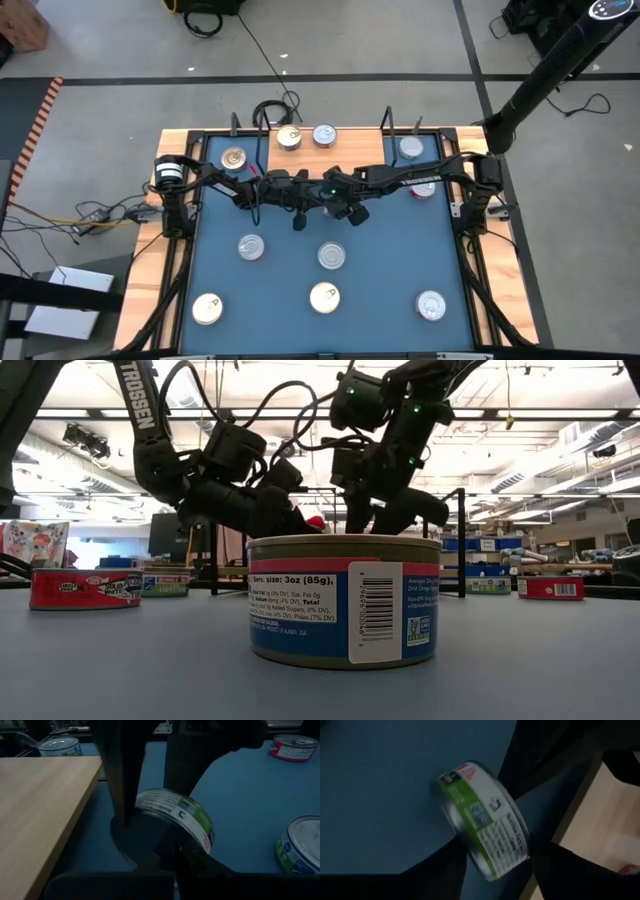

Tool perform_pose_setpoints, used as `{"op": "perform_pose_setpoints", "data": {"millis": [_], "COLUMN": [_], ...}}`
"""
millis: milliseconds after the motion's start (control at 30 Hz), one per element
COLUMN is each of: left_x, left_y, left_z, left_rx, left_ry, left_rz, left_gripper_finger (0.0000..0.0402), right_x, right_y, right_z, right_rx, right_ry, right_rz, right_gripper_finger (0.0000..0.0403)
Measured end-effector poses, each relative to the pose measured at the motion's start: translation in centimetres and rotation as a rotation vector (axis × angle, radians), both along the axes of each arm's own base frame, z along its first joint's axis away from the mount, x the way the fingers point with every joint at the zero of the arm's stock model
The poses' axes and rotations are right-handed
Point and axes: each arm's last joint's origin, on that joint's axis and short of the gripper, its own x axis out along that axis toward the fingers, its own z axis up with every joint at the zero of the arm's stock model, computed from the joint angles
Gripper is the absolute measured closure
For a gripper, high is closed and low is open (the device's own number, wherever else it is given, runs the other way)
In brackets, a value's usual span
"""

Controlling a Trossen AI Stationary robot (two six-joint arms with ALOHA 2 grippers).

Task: Stack canned seafood by type on shelf
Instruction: Put the white tuna can on the shelf

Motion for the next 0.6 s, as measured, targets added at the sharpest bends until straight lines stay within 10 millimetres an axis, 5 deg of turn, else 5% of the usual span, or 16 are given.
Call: {"op": "perform_pose_setpoints", "data": {"millis": [233, 600], "left_x": [-1.2, -6.9], "left_y": [-0.3, -1.1], "left_z": [1.0, 5.1], "left_rx": [0.004, 0.048], "left_ry": [-0.012, -0.150], "left_rz": [0.008, 0.093], "left_gripper_finger": [0.0401, 0.0401], "right_x": [0.0, -0.2], "right_y": [0.7, 1.5], "right_z": [0.4, 4.6], "right_rx": [0.012, -0.189], "right_ry": [-0.017, -0.137], "right_rz": [-0.046, -0.169], "right_gripper_finger": [0.0261, 0.0262]}}
